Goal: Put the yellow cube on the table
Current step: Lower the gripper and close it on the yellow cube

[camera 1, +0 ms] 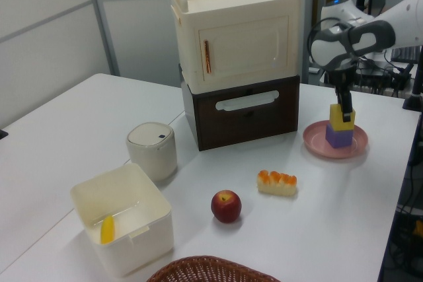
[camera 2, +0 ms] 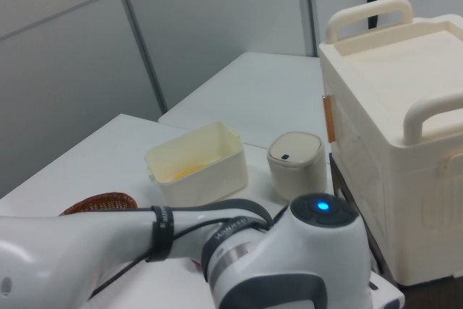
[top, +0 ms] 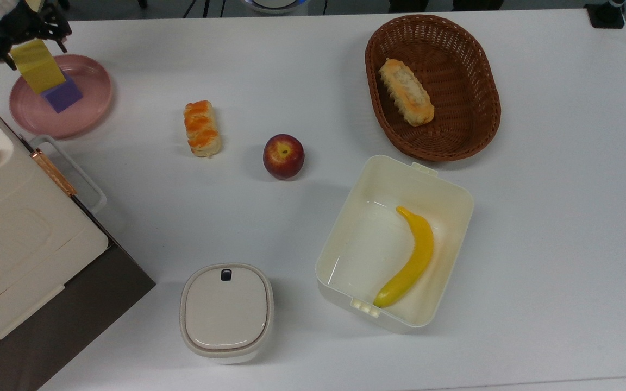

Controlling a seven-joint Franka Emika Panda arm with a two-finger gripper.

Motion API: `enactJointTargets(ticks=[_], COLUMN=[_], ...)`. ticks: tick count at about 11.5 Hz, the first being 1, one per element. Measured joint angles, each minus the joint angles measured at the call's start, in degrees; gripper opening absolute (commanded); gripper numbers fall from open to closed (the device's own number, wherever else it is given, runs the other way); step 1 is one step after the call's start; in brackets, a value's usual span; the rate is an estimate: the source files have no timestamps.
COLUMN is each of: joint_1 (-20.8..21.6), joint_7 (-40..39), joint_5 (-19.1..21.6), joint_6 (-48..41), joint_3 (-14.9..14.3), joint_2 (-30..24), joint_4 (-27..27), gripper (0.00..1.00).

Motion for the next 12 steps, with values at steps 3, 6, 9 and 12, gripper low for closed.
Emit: enactJointTargets(ticks=[3, 6, 9, 12], joint_1=[0.02, 0.01, 0.87, 5.04], joint_7=[0.02, 0.08, 4.91, 21.76], joint_5=[0.00, -0.01, 0.01, 0.04], joint_6=[1.44, 1.44, 1.32, 1.32], joint_3=[0.00, 0.00, 0.78, 4.96], joint_2=[1.66, 0.72, -1.41, -1.26], joint_4=[-0.02, 1.29, 2.54, 2.53], gripper=[0.42, 0.43, 0.43, 0.48])
